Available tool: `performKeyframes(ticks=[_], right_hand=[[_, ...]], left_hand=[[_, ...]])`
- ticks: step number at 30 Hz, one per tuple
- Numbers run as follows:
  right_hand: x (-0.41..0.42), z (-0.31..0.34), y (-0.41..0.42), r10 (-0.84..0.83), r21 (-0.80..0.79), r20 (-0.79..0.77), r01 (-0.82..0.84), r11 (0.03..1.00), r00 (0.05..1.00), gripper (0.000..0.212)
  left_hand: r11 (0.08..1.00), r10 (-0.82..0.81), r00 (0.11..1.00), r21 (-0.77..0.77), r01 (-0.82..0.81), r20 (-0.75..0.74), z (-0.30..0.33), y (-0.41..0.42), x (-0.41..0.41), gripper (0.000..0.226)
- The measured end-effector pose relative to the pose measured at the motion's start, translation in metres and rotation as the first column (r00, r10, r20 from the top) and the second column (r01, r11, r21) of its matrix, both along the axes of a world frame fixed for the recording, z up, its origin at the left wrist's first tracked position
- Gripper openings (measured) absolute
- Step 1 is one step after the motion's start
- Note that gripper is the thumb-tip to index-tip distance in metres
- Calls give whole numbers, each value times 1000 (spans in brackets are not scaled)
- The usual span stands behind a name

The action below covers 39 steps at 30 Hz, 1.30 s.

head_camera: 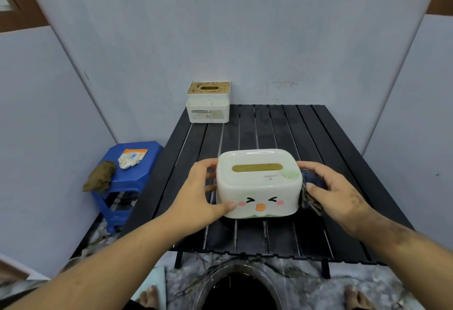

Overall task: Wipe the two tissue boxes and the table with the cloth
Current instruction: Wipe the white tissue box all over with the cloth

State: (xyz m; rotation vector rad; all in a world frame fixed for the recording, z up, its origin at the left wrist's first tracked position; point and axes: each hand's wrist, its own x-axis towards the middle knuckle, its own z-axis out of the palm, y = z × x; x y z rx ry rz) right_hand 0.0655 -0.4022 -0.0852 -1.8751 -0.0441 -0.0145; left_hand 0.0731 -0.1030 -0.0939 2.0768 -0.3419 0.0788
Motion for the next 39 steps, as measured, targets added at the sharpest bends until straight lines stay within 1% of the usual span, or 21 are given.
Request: performKeyframes(ticks=[3, 5, 7, 10, 12, 14, 17, 20, 21, 25, 26, 27, 28, 29, 30, 31, 32, 33, 36, 38, 39], right_hand=[[2, 0, -4, -45, -117, 19, 46, 992, 999, 43], [8, 10, -9, -132, -231, 121, 157, 960, 984, 37], [13, 31, -10, -139, -348, 267, 230, 909, 954, 35], [23, 64, 6, -23, -450, 385, 209, 868, 923, 35], [32, 76, 25, 100, -501, 401, 126, 856, 911, 31], [39, 81, 50, 256, -584, 388, 21, 812, 885, 28], [46, 81, 90, 465, -717, 284, -136, 684, 839, 26], [51, 79, 111, 539, -787, 212, -184, 588, 815, 27], [53, 80, 111, 557, -824, 179, -186, 535, 811, 27], [60, 94, 86, 564, -965, -28, -169, 200, 825, 30], [62, 96, 75, 548, -978, -66, -163, 131, 834, 31], [62, 98, 63, 529, -984, -76, -148, 95, 845, 30], [60, 97, 49, 502, -984, -52, -130, 120, 863, 29], [57, 95, 36, 451, -972, 3, -103, 212, 892, 27], [51, 92, 22, 367, -923, 100, -52, 382, 925, 25], [45, 88, 9, 262, -823, 200, 17, 568, 944, 24], [39, 82, -3, 154, -691, 276, 85, 718, 949, 23], [32, 75, -12, 71, -580, 318, 135, 803, 945, 23], [23, 41, -22, -30, -439, 291, 161, 884, 956, 27], [17, 19, -16, -58, -307, 193, 116, 945, 979, 32], [12, 13, -10, -52, -199, 124, 76, 977, 991, 38]], left_hand=[[1000, -4, 1000, 17, 4, 16, -3, 0, 0, 90], [999, -28, 1000, 16, 27, 15, -4, 0, 0, 90], [999, -47, 999, 10, 47, 22, -3, -1, -1, 88], [999, -45, 998, 20, 45, 49, -1, -3, -1, 89], [998, -40, 996, 49, 36, 82, 0, -3, -1, 85], [998, -41, 994, 60, 35, 104, 2, -3, -2, 83], [998, -55, 991, 47, 50, 122, 4, -5, -4, 83], [994, -92, 979, 77, 79, 180, 6, -5, -1, 78], [992, -99, 976, 96, 82, 195, 6, -5, 1, 78], [982, -94, 971, 181, 53, 221, 5, -3, 3, 81], [979, -94, 970, 199, 49, 223, 5, -4, 3, 82], [977, -94, 971, 210, 47, 221, 6, -4, 3, 82], [976, -93, 972, 214, 45, 217, 6, -4, 3, 82], [976, -91, 972, 215, 44, 214, 6, -4, 3, 82], [976, -92, 973, 215, 45, 213, 6, -4, 3, 80], [976, -92, 973, 214, 46, 210, 6, -4, 3, 78], [976, -91, 975, 211, 47, 205, 6, -5, 2, 77], [979, -88, 977, 198, 48, 196, 6, -6, 1, 75], [994, -64, 991, 91, 54, 120, 7, -10, -5, 77], [999, -44, 995, 29, 42, 89, 7, -12, -7, 80], [999, -33, 996, 3, 33, 77, 7, -12, -7, 80]])
